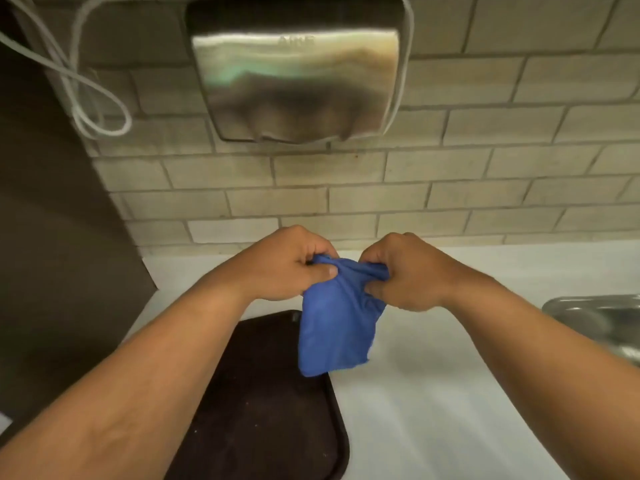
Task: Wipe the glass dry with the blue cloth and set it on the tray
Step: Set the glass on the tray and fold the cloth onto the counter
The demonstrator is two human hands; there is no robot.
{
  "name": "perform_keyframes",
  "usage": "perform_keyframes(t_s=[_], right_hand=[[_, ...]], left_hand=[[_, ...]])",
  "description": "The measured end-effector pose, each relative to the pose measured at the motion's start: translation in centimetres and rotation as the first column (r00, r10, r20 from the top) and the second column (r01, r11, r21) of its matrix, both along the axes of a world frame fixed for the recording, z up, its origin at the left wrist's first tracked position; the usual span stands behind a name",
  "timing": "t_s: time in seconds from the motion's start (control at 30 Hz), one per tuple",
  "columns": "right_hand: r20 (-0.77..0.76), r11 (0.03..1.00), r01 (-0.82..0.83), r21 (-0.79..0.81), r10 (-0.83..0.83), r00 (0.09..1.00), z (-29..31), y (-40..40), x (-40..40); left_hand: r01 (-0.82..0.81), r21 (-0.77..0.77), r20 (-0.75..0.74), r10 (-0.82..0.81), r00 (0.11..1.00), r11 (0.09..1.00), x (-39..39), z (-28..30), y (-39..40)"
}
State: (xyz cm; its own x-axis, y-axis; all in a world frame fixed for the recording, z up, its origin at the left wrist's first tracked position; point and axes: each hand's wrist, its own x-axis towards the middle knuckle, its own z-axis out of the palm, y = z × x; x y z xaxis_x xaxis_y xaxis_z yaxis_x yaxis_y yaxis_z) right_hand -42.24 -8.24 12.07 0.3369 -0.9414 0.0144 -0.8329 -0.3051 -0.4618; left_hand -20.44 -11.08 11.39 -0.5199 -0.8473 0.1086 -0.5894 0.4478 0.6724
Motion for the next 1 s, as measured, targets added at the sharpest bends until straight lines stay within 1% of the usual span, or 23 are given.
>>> perform_keyframes(t_s=[0.1, 0.17, 0.23, 0.3, 0.33, 0.37, 0.4, 0.43, 0.47, 0.5, 0.53, 0.57, 0.6, 0.63, 0.67, 0.7, 0.77, 0.8, 0.83, 0.9, 1.0], right_hand=[[-0.075, 0.999, 0.015, 0.032, -0.013, 0.997, -1.0, -1.4, -1.4], [-0.113, 1.0, -0.001, 0.013, 0.002, 0.994, -1.7, -2.1, -1.9], [-0.126, 1.0, -0.013, -0.023, 0.01, 0.992, -2.6, -2.3, -2.6], [-0.124, 0.999, -0.036, -0.018, 0.033, 0.992, -4.0, -1.7, -3.7], [-0.163, 0.997, -0.07, 0.016, 0.071, 0.984, -4.9, -1.1, -4.3], [-0.237, 0.992, -0.1, 0.082, 0.117, 0.964, -5.9, -0.2, -4.8], [-0.319, 0.977, -0.115, 0.18, 0.169, 0.933, -6.9, 0.9, -5.2], [-0.379, 0.953, -0.115, 0.282, 0.221, 0.899, -8.3, 1.8, -5.7], [-0.401, 0.929, -0.099, 0.356, 0.248, 0.882, -9.6, 2.6, -6.1], [-0.415, 0.917, -0.064, 0.393, 0.239, 0.878, -11.0, 3.1, -6.4], [-0.408, 0.923, -0.055, 0.382, 0.222, 0.886, -12.5, 3.4, -6.6], [-0.391, 0.935, -0.062, 0.348, 0.205, 0.897, -13.7, 3.3, -6.6], [-0.344, 0.952, -0.081, 0.295, 0.185, 0.921, -14.7, 3.0, -6.5], [-0.3, 0.964, -0.071, 0.256, 0.149, 0.942, -15.7, 2.5, -6.0], [-0.259, 0.964, -0.086, 0.252, 0.153, 0.954, -16.7, 2.0, -5.5], [-0.255, 0.962, -0.084, 0.259, 0.152, 0.955, -17.8, 1.3, -4.9], [-0.309, 0.939, -0.123, 0.321, 0.227, 0.924, -19.9, 0.8, -3.7], [-0.339, 0.933, -0.129, 0.337, 0.248, 0.907, -20.7, 0.7, -3.2], [-0.352, 0.929, -0.123, 0.35, 0.252, 0.901, -21.3, 0.5, -3.0], [-0.36, 0.922, -0.111, 0.371, 0.253, 0.898, -22.3, 0.4, -3.1], [-0.346, 0.924, -0.107, 0.368, 0.243, 0.906, -22.4, 0.4, -3.1]], left_hand=[[-0.051, -0.046, 0.043, 0.053, 0.998, 0.998, -1.5, -1.5, -0.2], [-0.087, -0.097, 0.059, 0.093, 0.994, 0.991, -2.7, -2.3, 0.3], [-0.123, -0.127, 0.08, 0.134, 0.988, 0.984, -3.7, -3.2, 1.1], [-0.123, -0.107, 0.154, 0.139, 0.978, 0.987, -4.4, -4.7, 2.3], [-0.088, -0.045, 0.217, 0.095, 0.971, 0.995, -4.8, -5.8, 3.2], [-0.029, 0.053, 0.282, 0.013, 0.959, 0.998, -5.1, -6.9, 4.4], [0.021, 0.19, 0.333, -0.085, 0.939, 0.982, -5.3, -8.0, 5.7], [0.038, 0.342, 0.365, -0.17, 0.915, 0.939, -5.7, -9.2, 6.9], [0.031, 0.45, 0.39, -0.228, 0.892, 0.892, -6.1, -10.4, 7.8], [0.016, 0.494, 0.406, -0.247, 0.88, 0.869, -6.5, -11.7, 8.4], [-0.011, 0.48, 0.414, -0.215, 0.884, 0.877, -6.9, -12.8, 8.6], [-0.069, 0.404, 0.422, -0.119, 0.899, 0.912, -7.5, -13.9, 8.5], [-0.148, 0.273, 0.432, 0.017, 0.902, 0.951, -8.1, -15.0, 8.2], [-0.228, 0.123, 0.454, 0.149, 0.878, 0.966, -8.8, -16.0, 7.7], [-0.276, -0.001, 0.511, 0.237, 0.826, 0.961, -9.6, -16.8, 7.1], [-0.289, -0.041, 0.594, 0.255, 0.763, 0.957, -10.2, -17.8, 6.5], [-0.273, 0.055, 0.733, 0.147, 0.665, 0.96, -11.1, -19.4, 5.7], [-0.263, 0.109, 0.761, 0.09, 0.642, 0.959, -11.4, -19.9, 5.4], [-0.258, 0.135, 0.775, 0.06, 0.629, 0.957, -11.4, -20.4, 5.1], [-0.25, 0.135, 0.79, 0.049, 0.611, 0.959, -11.4, -20.8, 4.7], [-0.24, 0.144, 0.791, 0.034, 0.611, 0.96, -11.3, -20.6, 4.7]])
